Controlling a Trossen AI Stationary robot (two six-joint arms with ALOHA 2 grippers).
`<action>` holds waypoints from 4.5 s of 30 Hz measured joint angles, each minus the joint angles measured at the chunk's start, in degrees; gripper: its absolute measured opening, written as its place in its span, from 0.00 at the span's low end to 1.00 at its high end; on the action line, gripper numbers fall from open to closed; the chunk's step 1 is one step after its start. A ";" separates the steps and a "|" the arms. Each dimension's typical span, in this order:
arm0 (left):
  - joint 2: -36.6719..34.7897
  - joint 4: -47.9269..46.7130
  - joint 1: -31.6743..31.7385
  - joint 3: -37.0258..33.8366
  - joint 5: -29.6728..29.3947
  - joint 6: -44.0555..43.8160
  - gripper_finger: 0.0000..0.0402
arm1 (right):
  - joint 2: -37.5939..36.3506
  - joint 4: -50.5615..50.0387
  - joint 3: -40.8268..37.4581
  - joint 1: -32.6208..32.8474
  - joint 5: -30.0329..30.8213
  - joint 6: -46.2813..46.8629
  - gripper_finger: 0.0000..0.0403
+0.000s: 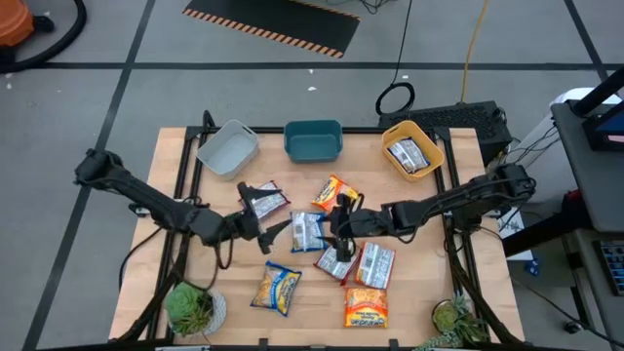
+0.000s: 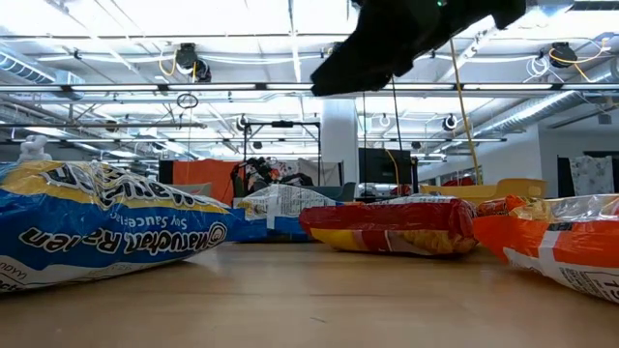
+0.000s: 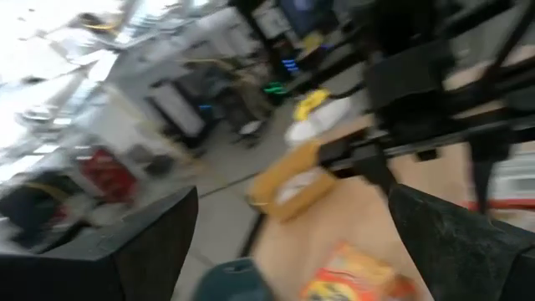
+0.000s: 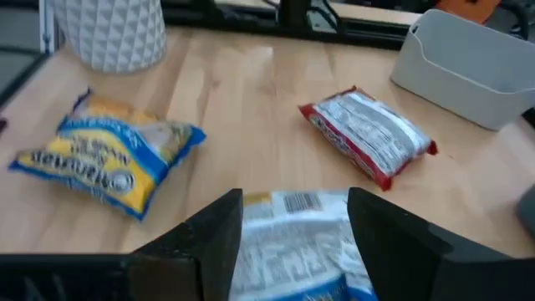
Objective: Sort Maruchan noodles
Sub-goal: Put the top blue noodle pack into the yellow bin
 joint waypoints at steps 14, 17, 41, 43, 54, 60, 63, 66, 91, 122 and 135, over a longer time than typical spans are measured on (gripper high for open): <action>-5.55 -12.71 -1.22 0.00 5.24 -9.39 0.98 | 15.87 -0.12 10.11 1.06 1.41 7.95 0.53; -5.55 -12.71 -1.45 0.00 5.23 -8.56 0.98 | 17.82 -4.94 12.97 0.59 1.73 7.72 0.53; -5.55 -15.73 -1.45 -0.02 6.04 -10.90 0.98 | 19.75 -15.04 14.45 -3.55 -1.69 11.49 0.50; -5.55 -15.77 -1.45 -0.02 6.04 -10.92 0.98 | 19.73 -15.08 14.45 -3.55 -1.76 11.23 0.48; -5.55 -15.59 -1.45 -0.02 6.02 -10.94 0.98 | 19.73 -15.20 13.61 -4.53 -4.88 14.12 0.34; -5.55 -15.49 -1.45 -0.02 6.02 -10.75 0.98 | 19.73 -14.89 12.28 -5.12 -6.35 14.14 0.27; -5.55 -15.49 -1.45 -0.02 6.02 -10.70 0.98 | 19.73 -14.83 12.13 -5.46 -6.37 14.05 0.22; -5.55 -15.46 -1.45 -0.02 6.02 -10.68 0.98 | 19.73 -14.72 12.13 -5.73 -6.39 13.73 0.16; -5.55 -17.60 -1.46 -0.04 6.03 -13.69 0.98 | 10.56 -13.56 12.03 -4.72 -0.26 4.51 0.00; -5.38 -39.40 -12.54 -0.04 5.97 -59.37 0.98 | -10.87 -6.16 12.09 -6.16 25.73 -20.42 0.00; -5.38 -41.52 -14.20 -0.04 5.36 -61.24 0.98 | -11.12 -10.68 12.09 -9.64 26.83 -18.50 0.00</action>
